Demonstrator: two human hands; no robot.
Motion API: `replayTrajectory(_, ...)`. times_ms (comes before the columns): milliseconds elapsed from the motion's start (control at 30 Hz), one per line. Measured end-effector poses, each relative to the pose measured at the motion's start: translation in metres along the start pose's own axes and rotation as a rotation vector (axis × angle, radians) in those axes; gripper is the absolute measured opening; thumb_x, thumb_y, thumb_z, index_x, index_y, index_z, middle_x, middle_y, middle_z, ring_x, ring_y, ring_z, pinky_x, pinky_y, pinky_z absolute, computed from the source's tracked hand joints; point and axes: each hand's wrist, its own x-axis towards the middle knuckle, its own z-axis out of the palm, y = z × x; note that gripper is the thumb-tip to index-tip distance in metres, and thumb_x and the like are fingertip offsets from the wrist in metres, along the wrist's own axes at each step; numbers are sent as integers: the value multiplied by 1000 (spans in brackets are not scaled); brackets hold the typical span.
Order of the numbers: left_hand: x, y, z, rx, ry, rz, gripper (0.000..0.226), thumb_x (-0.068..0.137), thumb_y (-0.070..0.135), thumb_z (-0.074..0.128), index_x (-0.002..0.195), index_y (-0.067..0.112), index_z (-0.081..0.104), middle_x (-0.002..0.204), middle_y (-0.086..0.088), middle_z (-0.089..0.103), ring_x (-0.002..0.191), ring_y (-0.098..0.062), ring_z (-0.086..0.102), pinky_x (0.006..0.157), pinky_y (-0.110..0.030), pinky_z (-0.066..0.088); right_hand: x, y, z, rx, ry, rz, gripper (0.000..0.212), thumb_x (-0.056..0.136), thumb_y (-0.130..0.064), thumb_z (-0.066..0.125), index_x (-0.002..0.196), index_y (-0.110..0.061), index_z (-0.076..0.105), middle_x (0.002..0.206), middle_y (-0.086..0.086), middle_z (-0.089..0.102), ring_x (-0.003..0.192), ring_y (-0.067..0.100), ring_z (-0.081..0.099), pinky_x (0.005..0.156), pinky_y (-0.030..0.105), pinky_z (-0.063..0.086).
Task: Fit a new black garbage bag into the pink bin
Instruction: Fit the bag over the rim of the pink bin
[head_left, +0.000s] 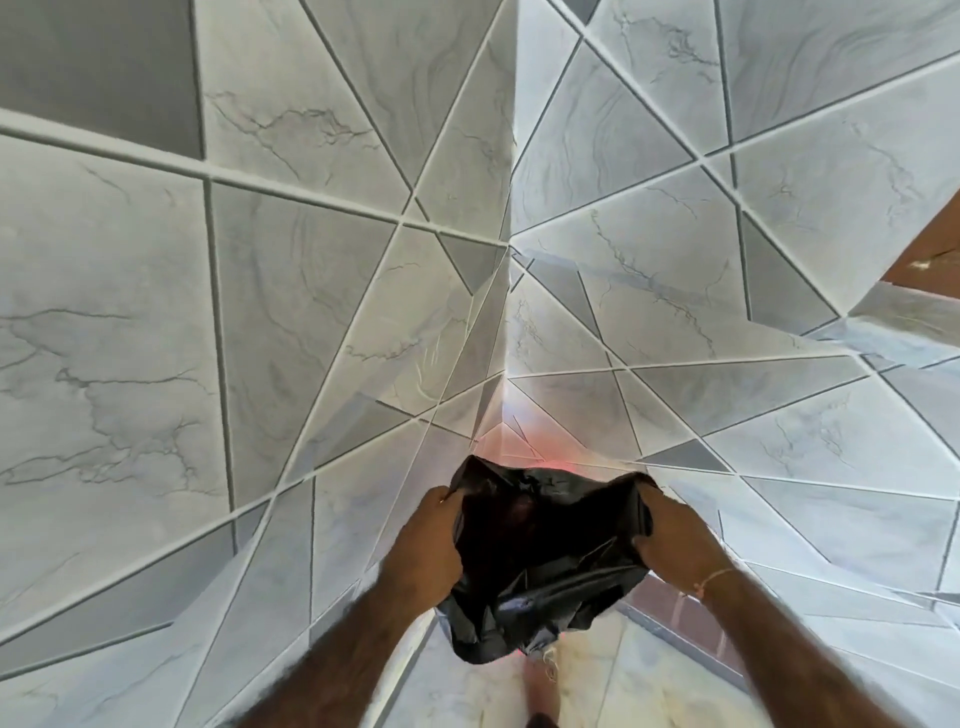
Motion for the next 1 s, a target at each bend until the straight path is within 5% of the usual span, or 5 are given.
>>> replayTrajectory(233, 31, -17, 54, 25, -51, -74, 61, 91, 12, 58, 144, 26, 31, 151, 5, 37, 136, -21, 44, 112, -32, 33, 43, 34, 55, -6, -152, 66, 63, 79, -10, 53, 140, -11, 38, 134, 13, 58, 120, 33, 54, 101, 33, 41)
replayTrajectory(567, 103, -29, 130, -96, -122, -175, 62, 89, 3, 46, 144, 28, 32, 148, 6, 40, 137, -20, 41, 113, -39, 33, 130, 57, 115, 62, -183, 119, 63, 76, -2, 50, 137, -18, 42, 125, 12, 62, 114, 33, 57, 97, 36, 46)
replayTrajectory(767, 140, -36, 174, -158, -122, -194, 62, 86, -4, 42, 142, 23, 38, 141, 4, 45, 134, -16, 43, 111, -28, 30, 173, 73, 159, 98, -239, 165, 55, 78, -3, 47, 132, -17, 46, 122, 14, 65, 110, 35, 61, 92, 37, 51)
replayTrajectory(1000, 178, -68, 215, -132, -126, -272, 72, 81, -9, 41, 147, 18, 31, 152, 0, 35, 140, -19, 36, 114, -31, 27, 215, 92, 208, 174, -231, 159, 52, 78, -12, 47, 128, -27, 47, 122, 9, 67, 106, 35, 63, 90, 39, 51)
